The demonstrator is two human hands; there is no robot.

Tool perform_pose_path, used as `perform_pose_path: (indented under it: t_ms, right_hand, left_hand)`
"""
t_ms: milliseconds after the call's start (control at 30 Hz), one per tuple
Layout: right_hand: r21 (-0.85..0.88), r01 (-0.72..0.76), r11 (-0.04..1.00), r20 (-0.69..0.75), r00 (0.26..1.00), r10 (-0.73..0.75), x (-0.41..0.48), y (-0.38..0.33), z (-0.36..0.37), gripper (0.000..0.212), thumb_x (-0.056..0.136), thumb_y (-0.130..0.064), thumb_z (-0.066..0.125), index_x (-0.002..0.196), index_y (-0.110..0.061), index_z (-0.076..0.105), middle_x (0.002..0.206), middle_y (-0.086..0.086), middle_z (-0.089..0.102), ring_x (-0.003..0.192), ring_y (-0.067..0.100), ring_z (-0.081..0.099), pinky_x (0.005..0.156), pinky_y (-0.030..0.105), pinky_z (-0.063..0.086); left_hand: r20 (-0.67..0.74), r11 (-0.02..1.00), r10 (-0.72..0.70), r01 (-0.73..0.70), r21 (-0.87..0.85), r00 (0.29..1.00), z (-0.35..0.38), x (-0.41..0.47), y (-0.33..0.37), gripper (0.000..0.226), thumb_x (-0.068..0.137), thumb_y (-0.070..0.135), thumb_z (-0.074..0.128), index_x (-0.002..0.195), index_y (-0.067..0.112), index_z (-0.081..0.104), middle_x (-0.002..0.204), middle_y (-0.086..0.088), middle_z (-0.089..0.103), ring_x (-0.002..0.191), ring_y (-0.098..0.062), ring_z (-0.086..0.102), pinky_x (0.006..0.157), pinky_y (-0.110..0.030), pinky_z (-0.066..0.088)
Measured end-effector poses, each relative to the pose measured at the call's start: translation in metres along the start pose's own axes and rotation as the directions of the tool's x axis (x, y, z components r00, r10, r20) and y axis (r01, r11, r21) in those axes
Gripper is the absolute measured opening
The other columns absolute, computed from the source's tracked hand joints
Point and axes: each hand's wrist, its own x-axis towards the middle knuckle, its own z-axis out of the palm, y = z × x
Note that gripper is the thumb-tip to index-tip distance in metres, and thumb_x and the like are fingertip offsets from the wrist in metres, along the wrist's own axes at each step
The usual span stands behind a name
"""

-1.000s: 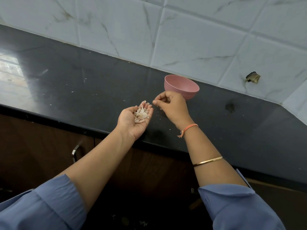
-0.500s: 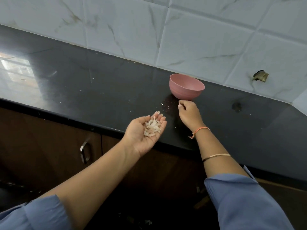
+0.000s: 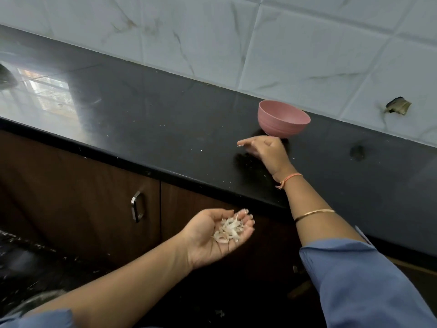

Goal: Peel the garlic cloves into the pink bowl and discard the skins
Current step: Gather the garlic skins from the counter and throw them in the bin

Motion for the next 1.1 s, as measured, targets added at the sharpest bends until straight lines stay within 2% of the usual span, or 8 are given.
perform_pose_path:
  t_ms: [100, 167, 267, 467, 633, 833, 1000, 1100]
  right_hand:
    - [0.019, -0.121, 0.992, -0.15, 0.981, 0.123, 0.018, 0.006, -0.014, 0.025, 0.092, -0.007, 0.046, 0.098, -0.01, 0.07, 0.107, 0.009, 0.067, 0.108, 0.021, 0.06, 0.103, 0.036, 0.042]
    - [-0.198, -0.221, 0.955, -0.083, 0.975, 0.208, 0.028, 0.012, -0.016, 0.028, 0.094, -0.015, 0.047, 0.113, -0.005, 0.065, 0.122, 0.009, 0.062, 0.12, 0.022, 0.053, 0.106, 0.031, 0.035]
    - [-0.354, -0.144, 0.924, 0.066, 0.982, 0.178, 0.033, 0.014, -0.008, 0.034, 0.096, -0.017, 0.044, 0.123, -0.004, 0.059, 0.131, 0.006, 0.057, 0.126, 0.016, 0.047, 0.106, 0.024, 0.03]
    - [-0.114, 0.017, 0.993, 0.293, 0.956, 0.017, 0.009, -0.004, 0.016, 0.03, 0.091, 0.001, 0.042, 0.108, 0.001, 0.067, 0.113, 0.013, 0.067, 0.111, 0.014, 0.06, 0.102, 0.024, 0.042]
    - [0.221, -0.063, 0.973, 0.417, 0.908, -0.036, -0.001, -0.021, 0.027, 0.032, 0.093, 0.005, 0.035, 0.102, 0.004, 0.066, 0.106, 0.02, 0.067, 0.105, 0.025, 0.063, 0.096, 0.029, 0.049]
    - [-0.101, 0.1, 0.99, 0.398, 0.916, -0.052, 0.021, -0.022, 0.058, 0.029, 0.093, -0.002, 0.043, 0.108, -0.001, 0.067, 0.114, 0.01, 0.067, 0.11, 0.015, 0.06, 0.098, 0.021, 0.043]
    - [0.024, 0.077, 0.997, 0.46, 0.884, -0.079, -0.001, -0.02, 0.041, 0.032, 0.087, 0.002, 0.041, 0.104, 0.004, 0.067, 0.111, 0.015, 0.067, 0.112, 0.016, 0.06, 0.1, 0.02, 0.043]
    - [0.141, 0.007, 0.99, 0.529, 0.844, -0.082, -0.02, -0.02, 0.022, 0.038, 0.078, -0.005, 0.039, 0.098, 0.007, 0.068, 0.104, 0.018, 0.069, 0.107, 0.02, 0.063, 0.099, 0.029, 0.046]
  left_hand:
    - [-0.035, 0.997, -0.064, 0.065, 0.042, 0.997, -0.005, 0.008, 0.003, 0.026, 0.083, 0.003, 0.045, 0.08, -0.012, 0.066, 0.084, -0.022, 0.065, 0.069, -0.029, 0.068, 0.072, -0.043, 0.055]
    - [-0.047, 0.994, -0.078, 0.081, 0.067, 0.996, -0.005, 0.015, 0.009, 0.033, 0.09, 0.006, 0.042, 0.08, -0.012, 0.067, 0.084, -0.023, 0.065, 0.068, -0.029, 0.068, 0.071, -0.043, 0.055]
    - [-0.054, 0.99, -0.099, 0.103, 0.094, 0.994, -0.005, 0.024, 0.018, 0.041, 0.095, 0.008, 0.038, 0.077, -0.012, 0.069, 0.082, -0.022, 0.066, 0.067, -0.03, 0.069, 0.069, -0.043, 0.056]
    - [-0.072, 0.98, -0.15, 0.158, 0.124, 0.986, -0.011, 0.03, 0.031, 0.04, 0.094, 0.007, 0.037, 0.08, -0.012, 0.069, 0.083, -0.023, 0.067, 0.07, -0.031, 0.069, 0.071, -0.043, 0.056]
    - [-0.076, 0.972, -0.169, 0.179, 0.151, 0.983, -0.011, 0.031, 0.036, 0.032, 0.087, 0.003, 0.041, 0.083, -0.014, 0.067, 0.084, -0.023, 0.066, 0.069, -0.032, 0.069, 0.07, -0.044, 0.056]
    - [-0.094, 0.969, -0.169, 0.183, 0.165, 0.981, -0.01, 0.034, 0.037, 0.029, 0.084, 0.002, 0.043, 0.08, -0.014, 0.067, 0.082, -0.023, 0.066, 0.066, -0.031, 0.069, 0.069, -0.042, 0.056]
    - [-0.085, 0.964, -0.178, 0.191, 0.187, 0.98, -0.011, 0.034, 0.038, 0.03, 0.085, 0.001, 0.041, 0.082, -0.015, 0.066, 0.084, -0.024, 0.066, 0.067, -0.031, 0.069, 0.07, -0.042, 0.056]
    - [-0.086, 0.964, -0.175, 0.188, 0.187, 0.981, -0.014, 0.035, 0.039, 0.029, 0.085, 0.001, 0.042, 0.084, -0.014, 0.067, 0.085, -0.023, 0.067, 0.07, -0.031, 0.07, 0.071, -0.042, 0.056]
